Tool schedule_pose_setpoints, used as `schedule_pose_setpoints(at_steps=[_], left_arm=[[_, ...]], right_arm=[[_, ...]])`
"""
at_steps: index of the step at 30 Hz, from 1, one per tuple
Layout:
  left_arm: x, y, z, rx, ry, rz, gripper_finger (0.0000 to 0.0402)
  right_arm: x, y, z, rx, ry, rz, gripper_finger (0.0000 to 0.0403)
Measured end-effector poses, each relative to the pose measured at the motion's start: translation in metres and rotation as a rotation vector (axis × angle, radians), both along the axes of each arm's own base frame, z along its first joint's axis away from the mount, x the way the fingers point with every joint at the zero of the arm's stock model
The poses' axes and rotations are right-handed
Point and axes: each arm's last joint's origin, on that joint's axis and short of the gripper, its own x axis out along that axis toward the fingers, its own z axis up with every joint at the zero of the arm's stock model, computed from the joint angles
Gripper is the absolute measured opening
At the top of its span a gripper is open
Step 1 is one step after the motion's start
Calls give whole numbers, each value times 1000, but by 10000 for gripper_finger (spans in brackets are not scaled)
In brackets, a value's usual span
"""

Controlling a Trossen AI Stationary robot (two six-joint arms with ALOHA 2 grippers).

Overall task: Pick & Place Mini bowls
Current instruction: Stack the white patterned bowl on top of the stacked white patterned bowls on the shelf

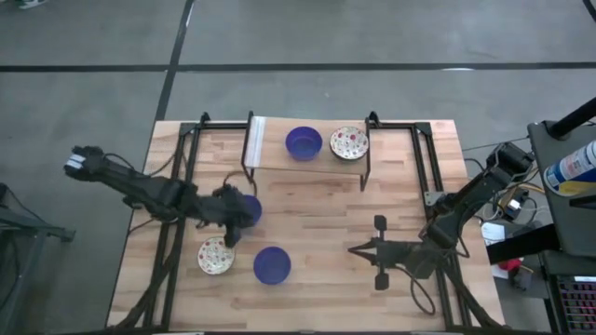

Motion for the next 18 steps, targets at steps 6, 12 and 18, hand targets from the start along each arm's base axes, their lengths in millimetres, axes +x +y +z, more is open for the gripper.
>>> schedule_pose_setpoints(at_steps=[6,12,18], left_arm=[[-3,-46,-4,-80,124,-62,101],[-19,-92,-15,-84,333,2,101],[-23,-120,-25,-54,437,39,101]], right_arm=[[1,-1,0,-51,4,12,8],[4,-5,0,-63,6,-4,8],[8,-10,0,-66,7,-29,8]])
